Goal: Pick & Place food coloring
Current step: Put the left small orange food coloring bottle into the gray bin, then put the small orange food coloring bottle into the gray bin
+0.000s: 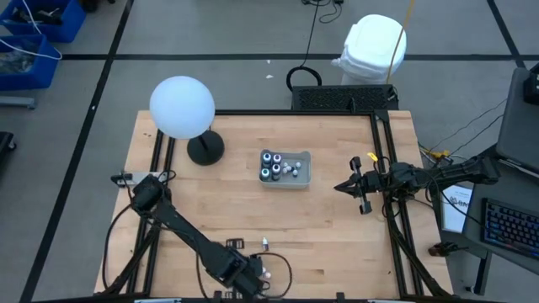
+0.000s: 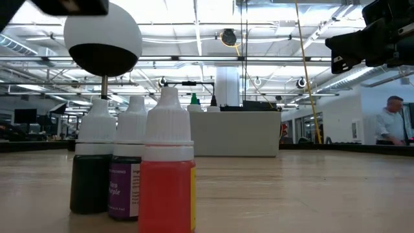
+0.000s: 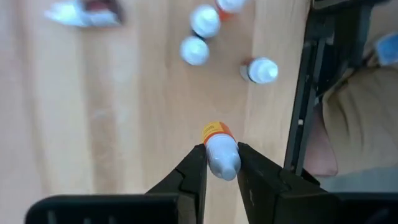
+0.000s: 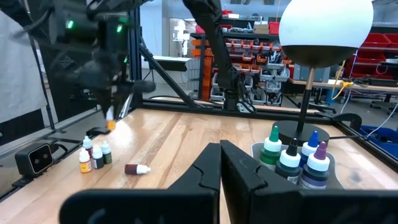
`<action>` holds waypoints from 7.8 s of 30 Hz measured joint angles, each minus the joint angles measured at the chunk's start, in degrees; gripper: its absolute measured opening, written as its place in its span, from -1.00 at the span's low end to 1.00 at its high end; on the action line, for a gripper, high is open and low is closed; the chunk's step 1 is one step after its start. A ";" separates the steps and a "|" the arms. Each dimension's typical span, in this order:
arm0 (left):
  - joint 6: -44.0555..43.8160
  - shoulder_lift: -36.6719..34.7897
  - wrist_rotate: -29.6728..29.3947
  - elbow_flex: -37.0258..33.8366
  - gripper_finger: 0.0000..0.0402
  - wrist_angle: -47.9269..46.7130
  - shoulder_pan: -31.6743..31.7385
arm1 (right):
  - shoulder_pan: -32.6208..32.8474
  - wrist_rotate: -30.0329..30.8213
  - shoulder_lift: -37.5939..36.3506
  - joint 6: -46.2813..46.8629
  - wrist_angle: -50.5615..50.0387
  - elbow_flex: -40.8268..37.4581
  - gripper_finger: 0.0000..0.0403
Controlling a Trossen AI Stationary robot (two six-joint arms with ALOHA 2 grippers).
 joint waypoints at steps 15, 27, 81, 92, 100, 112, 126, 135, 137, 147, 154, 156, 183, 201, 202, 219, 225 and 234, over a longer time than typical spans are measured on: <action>3.54 -7.84 -4.67 0.02 -0.61 -7.09 4.33 | 0.01 0.00 0.00 -0.11 -0.04 0.00 -1.00; 6.04 -7.81 -4.26 0.00 -0.61 -13.54 6.21 | 0.01 0.00 0.00 -0.12 -0.04 0.00 -1.00; 60.54 -7.77 -7.82 17.73 -0.61 5.00 46.74 | -0.17 15.06 1.46 -7.49 4.85 -0.02 -1.00; 61.43 -7.77 -8.09 19.61 -0.61 -0.40 52.75 | -0.15 15.04 1.60 -6.79 4.52 -0.02 -1.00; 60.42 -7.77 -6.63 17.52 -0.61 -1.23 51.47 | -0.15 15.02 1.60 -6.09 4.62 -0.02 -1.00; 61.54 1.59 -6.15 14.03 -0.61 6.93 43.89 | -0.15 15.01 1.77 -7.56 5.25 -0.02 -1.00; 63.92 8.10 -7.47 14.08 -0.61 10.36 45.36 | -0.15 14.99 1.86 -7.45 4.17 -0.02 -1.00; 64.42 8.10 -7.60 14.06 -0.61 10.35 46.13 | -0.15 14.99 1.86 -7.45 4.15 -0.02 -1.00; 64.53 8.10 -7.22 13.44 -0.61 10.91 46.13 | -0.15 14.99 1.86 -7.45 4.14 -0.02 -1.00; 63.92 8.19 -4.71 12.50 -0.61 10.99 45.91 | -0.15 14.97 1.86 -7.45 4.11 -0.01 -1.00; 64.51 10.38 -4.79 12.50 -0.61 11.85 44.79 | -0.14 14.95 1.84 -7.41 3.88 -0.01 -1.00; 64.97 10.52 -4.72 12.50 -0.61 11.80 44.51 | -0.13 14.94 1.86 -7.41 3.82 0.00 -1.00; 66.66 11.09 -10.84 12.50 -0.61 11.71 47.27 | -0.15 14.95 1.84 -7.41 3.43 0.00 -1.00; 66.83 11.07 -9.41 12.50 -0.61 11.45 49.14 | -0.15 14.95 1.84 -7.43 3.43 0.00 -1.00; 66.81 11.07 -8.98 12.50 -0.61 11.47 49.14 | -0.13 14.95 1.84 -7.43 3.43 0.00 -1.00; 68.95 11.05 -10.96 12.50 -0.31 12.06 47.61 | -0.13 14.95 1.84 -7.45 3.43 0.00 -1.00; 68.86 11.05 -11.12 12.50 -0.23 12.09 47.73 | -0.13 14.95 1.84 -7.45 3.45 0.00 -1.00; 70.70 9.93 -14.69 26.99 -0.22 1.83 44.37 | -0.14 14.95 1.84 -7.50 3.61 0.00 -1.00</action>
